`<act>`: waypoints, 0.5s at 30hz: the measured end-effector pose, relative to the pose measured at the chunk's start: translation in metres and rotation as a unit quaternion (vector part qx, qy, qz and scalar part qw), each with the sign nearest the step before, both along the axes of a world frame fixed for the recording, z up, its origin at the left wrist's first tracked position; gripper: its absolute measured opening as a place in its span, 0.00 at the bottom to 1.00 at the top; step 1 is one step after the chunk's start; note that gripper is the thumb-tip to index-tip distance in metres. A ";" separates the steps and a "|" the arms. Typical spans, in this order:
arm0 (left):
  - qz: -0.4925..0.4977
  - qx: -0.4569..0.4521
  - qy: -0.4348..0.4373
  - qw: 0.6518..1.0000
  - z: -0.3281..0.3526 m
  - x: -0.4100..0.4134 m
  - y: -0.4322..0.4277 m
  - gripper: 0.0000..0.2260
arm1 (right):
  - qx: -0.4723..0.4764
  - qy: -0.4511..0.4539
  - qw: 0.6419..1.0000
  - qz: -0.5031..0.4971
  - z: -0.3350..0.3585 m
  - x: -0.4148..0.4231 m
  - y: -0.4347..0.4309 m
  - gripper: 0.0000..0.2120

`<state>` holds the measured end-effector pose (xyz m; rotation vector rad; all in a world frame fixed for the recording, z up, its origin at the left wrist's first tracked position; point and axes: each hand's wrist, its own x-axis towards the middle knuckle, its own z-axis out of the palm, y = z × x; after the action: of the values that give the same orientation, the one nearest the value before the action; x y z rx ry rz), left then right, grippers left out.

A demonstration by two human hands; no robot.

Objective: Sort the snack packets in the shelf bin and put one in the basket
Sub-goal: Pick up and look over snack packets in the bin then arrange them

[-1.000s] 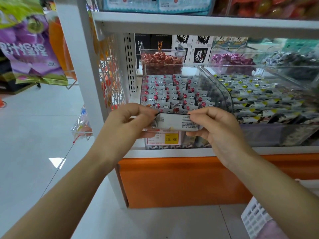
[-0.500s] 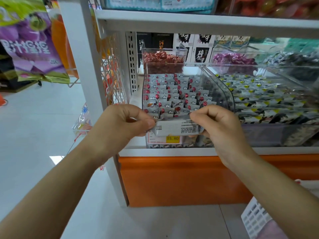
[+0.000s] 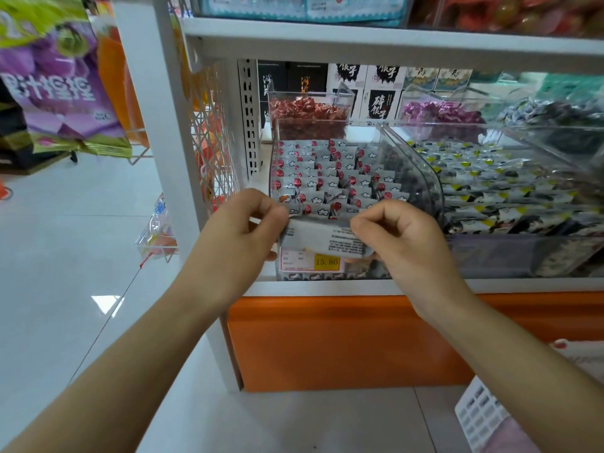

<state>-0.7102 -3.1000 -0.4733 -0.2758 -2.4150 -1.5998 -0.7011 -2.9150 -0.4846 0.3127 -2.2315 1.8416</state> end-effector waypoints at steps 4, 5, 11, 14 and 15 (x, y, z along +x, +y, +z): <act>-0.054 -0.049 0.000 0.997 0.002 0.004 0.000 0.07 | -0.024 -0.044 0.999 0.020 0.001 -0.002 0.000 0.06; -0.063 -0.047 0.002 0.997 0.004 0.005 0.000 0.07 | -0.041 -0.070 0.996 0.033 0.003 -0.004 0.002 0.07; -0.100 -0.014 -0.018 0.995 0.006 0.006 -0.001 0.11 | -0.088 -0.188 0.973 0.097 0.012 -0.012 0.017 0.04; -0.101 -0.007 -0.025 0.994 0.006 0.004 0.000 0.10 | -0.089 -0.197 0.970 0.114 0.012 -0.014 0.019 0.06; -0.100 -0.002 -0.030 0.995 0.005 0.003 0.000 0.10 | -0.093 -0.197 0.969 0.115 0.011 -0.014 0.019 0.07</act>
<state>-0.7072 -3.1004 -0.4684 -0.4918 -2.5039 -1.7079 -0.7153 -2.8963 -0.4739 0.1910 -2.3195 2.3999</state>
